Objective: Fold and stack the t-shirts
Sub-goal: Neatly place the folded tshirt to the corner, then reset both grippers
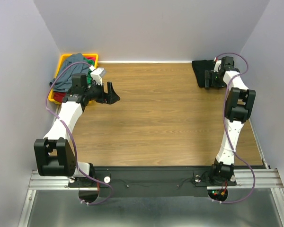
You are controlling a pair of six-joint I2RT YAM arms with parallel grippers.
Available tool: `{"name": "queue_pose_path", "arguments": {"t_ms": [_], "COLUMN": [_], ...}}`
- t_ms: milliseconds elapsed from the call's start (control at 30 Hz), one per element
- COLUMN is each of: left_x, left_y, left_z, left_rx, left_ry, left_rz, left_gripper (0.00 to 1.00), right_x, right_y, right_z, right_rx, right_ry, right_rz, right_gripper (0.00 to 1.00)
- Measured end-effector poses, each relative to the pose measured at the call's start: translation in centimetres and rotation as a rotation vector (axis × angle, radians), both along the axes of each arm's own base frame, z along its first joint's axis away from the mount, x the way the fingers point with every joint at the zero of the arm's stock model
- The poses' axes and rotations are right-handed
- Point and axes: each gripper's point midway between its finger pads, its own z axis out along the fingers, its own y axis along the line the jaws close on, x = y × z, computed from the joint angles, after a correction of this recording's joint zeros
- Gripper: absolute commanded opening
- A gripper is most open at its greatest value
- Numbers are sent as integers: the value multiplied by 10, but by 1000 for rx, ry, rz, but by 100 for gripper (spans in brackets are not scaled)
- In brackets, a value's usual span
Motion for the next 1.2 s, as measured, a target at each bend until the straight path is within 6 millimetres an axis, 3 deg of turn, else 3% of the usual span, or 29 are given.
{"name": "queue_pose_path", "arguments": {"t_ms": [533,633,767,833,900,1067,1200], "left_x": [0,2,-2,-5,-6,1,5], "left_y": [0,1,3,4,6,19,31], "left_z": [6,13,21,24,30,39,30], "left_rx": [4,7,20,30,43,110,177], "left_ry": [-3,-21,-44,-56,-64,-80,-66], "left_rz": [0,-1,1,1,9,55,97], "left_gripper": [93,93,93,93,94,94,94], "right_x": [-1,-7,-41,-63,-86,-109,-141], "right_y": [11,18,43,55,67,76,83], "right_z": [1,3,11,21,46,120,153], "right_rx": [17,39,105,127,142,127,125], "right_ry": [-11,-11,41,68,73,-28,-76], "right_rz": [13,30,72,95,121,154,171], "right_gripper": [100,100,100,100,100,100,100]}}
